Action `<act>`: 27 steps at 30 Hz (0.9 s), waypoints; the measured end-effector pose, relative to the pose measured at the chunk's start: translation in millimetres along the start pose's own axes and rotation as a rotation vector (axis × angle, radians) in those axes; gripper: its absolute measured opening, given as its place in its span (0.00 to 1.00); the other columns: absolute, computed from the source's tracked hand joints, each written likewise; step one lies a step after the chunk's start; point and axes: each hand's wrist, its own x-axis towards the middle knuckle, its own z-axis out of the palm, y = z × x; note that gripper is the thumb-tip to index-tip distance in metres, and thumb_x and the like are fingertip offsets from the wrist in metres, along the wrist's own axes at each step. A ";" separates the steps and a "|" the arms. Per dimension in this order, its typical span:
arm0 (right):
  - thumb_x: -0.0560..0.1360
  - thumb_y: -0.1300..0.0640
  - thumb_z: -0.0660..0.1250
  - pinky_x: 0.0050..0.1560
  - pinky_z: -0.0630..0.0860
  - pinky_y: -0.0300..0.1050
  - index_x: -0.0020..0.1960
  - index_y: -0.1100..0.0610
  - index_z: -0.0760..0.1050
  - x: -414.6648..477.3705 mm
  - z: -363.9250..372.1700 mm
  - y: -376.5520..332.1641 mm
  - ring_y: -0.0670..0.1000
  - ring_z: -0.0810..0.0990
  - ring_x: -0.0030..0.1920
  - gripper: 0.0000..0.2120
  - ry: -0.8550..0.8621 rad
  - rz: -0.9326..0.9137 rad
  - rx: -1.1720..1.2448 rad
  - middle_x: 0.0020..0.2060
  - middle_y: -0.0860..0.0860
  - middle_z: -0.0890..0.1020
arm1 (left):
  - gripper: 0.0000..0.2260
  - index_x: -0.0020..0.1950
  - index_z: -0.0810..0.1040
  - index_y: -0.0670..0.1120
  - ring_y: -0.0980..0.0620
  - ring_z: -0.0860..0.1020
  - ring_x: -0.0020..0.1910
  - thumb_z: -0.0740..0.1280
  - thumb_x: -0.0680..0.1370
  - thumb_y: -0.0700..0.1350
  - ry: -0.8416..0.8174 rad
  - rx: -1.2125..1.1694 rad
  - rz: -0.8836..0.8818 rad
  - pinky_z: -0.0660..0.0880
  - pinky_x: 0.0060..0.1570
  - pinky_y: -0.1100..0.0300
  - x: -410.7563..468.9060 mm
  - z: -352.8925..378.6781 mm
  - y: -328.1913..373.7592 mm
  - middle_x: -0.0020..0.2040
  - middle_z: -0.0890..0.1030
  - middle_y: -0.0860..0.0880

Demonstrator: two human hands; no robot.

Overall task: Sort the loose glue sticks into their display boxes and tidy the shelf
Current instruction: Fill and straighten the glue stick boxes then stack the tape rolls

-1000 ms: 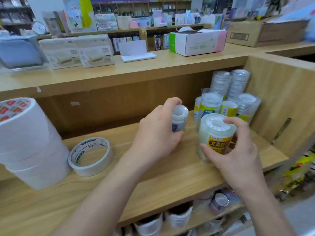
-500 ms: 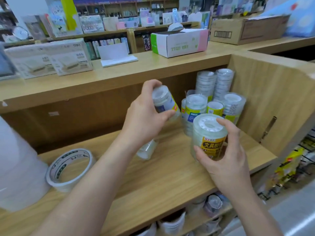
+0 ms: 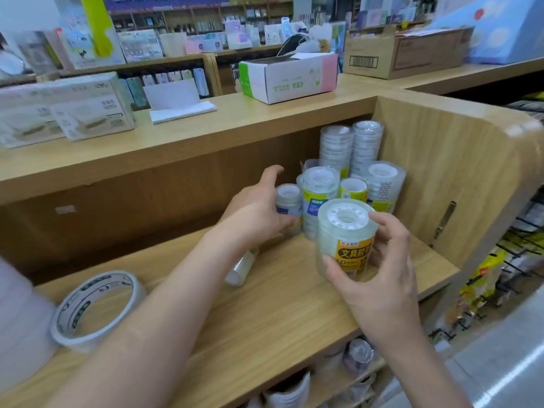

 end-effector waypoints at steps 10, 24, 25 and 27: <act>0.62 0.54 0.79 0.55 0.76 0.56 0.67 0.44 0.63 2.6 -6.6 4.6 0.54 0.77 0.56 0.39 0.127 0.028 -0.013 0.59 0.49 0.74 | 0.25 0.65 0.69 0.58 0.48 0.74 0.60 0.59 0.73 0.70 -0.205 0.546 -0.088 0.69 0.46 0.57 -60.5 -19.6 -19.6 0.60 0.78 0.53; 0.69 0.58 0.75 0.52 0.75 0.56 0.69 0.57 0.68 27.8 -45.9 31.8 0.59 0.71 0.49 0.31 0.290 -0.187 -0.471 0.54 0.59 0.65 | 0.24 0.57 0.76 0.56 0.65 0.73 0.49 0.79 0.64 0.48 0.190 -0.394 0.334 0.68 0.50 0.70 -53.5 43.4 36.9 0.49 0.75 0.58; 0.69 0.58 0.75 0.51 0.76 0.57 0.69 0.56 0.67 28.2 -46.5 32.2 0.59 0.72 0.48 0.31 0.286 -0.188 -0.458 0.53 0.59 0.66 | 0.24 0.57 0.75 0.54 0.65 0.72 0.50 0.79 0.64 0.48 0.207 -0.386 0.342 0.67 0.51 0.72 -52.7 48.4 39.2 0.50 0.75 0.56; 0.69 0.59 0.75 0.51 0.76 0.58 0.68 0.55 0.66 27.7 -47.9 32.9 0.60 0.73 0.48 0.31 0.282 -0.191 -0.441 0.52 0.60 0.66 | 0.26 0.58 0.74 0.52 0.64 0.71 0.50 0.80 0.63 0.49 0.235 -0.367 0.360 0.66 0.52 0.74 -51.4 56.0 44.6 0.52 0.74 0.52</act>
